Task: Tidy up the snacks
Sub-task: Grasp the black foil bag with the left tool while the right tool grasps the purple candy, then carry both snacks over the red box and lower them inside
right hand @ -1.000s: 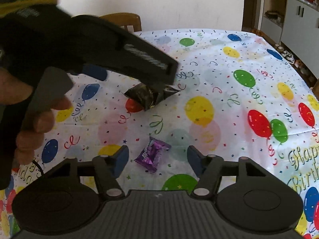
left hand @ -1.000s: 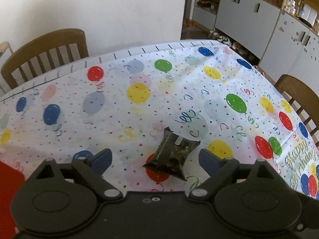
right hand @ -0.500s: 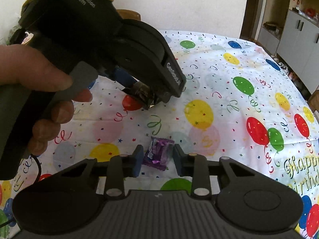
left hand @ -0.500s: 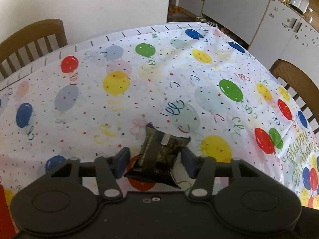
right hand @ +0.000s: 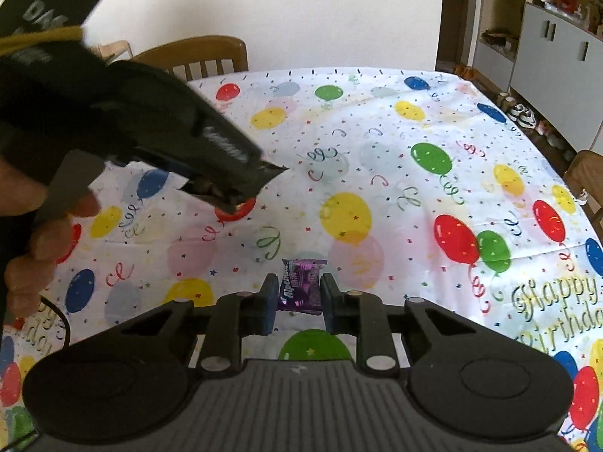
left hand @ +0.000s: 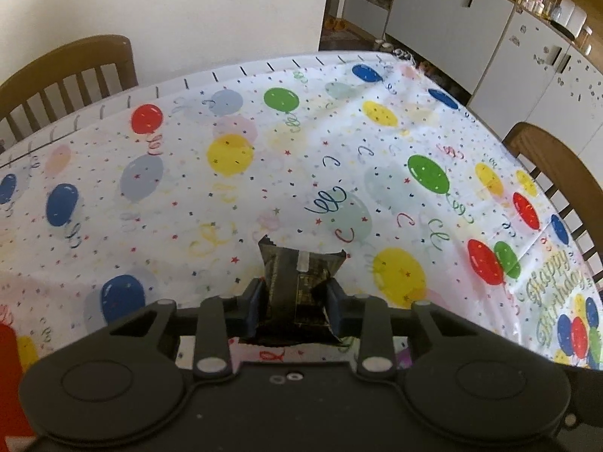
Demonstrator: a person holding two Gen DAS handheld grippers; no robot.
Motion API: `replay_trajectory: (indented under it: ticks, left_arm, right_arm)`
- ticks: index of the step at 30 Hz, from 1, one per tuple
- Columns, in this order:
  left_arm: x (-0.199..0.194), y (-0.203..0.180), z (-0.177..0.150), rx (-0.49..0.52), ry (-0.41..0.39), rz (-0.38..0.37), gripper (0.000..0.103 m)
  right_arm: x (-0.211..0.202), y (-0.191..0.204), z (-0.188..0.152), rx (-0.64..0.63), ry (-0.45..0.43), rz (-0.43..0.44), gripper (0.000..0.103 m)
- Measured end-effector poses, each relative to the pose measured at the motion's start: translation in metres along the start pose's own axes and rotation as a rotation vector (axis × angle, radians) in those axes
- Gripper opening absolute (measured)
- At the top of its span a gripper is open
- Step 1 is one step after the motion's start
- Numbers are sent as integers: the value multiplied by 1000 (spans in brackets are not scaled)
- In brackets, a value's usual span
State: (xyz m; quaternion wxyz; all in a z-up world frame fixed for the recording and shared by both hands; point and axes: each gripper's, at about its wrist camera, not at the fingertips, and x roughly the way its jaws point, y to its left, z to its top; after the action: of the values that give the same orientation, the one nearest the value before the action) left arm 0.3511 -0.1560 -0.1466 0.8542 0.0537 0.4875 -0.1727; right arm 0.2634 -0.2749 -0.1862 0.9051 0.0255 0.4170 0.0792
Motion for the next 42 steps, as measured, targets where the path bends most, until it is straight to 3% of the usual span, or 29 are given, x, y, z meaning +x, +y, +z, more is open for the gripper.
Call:
replay_trajectory:
  ticks: [17,30,42]
  left_arm:
    - [-104,15,-33,-78,-90,33,32]
    - [-186,55,-71,-148,-166,73,32]
    - [-238,125,-113,-240,-197,161,32]
  right_arm:
    - [-79,26,15,-79,-93,101,23]
    - [-122,95,29,-176,-136,232,23]
    - [-127,168,41,-252,-144,309,23]
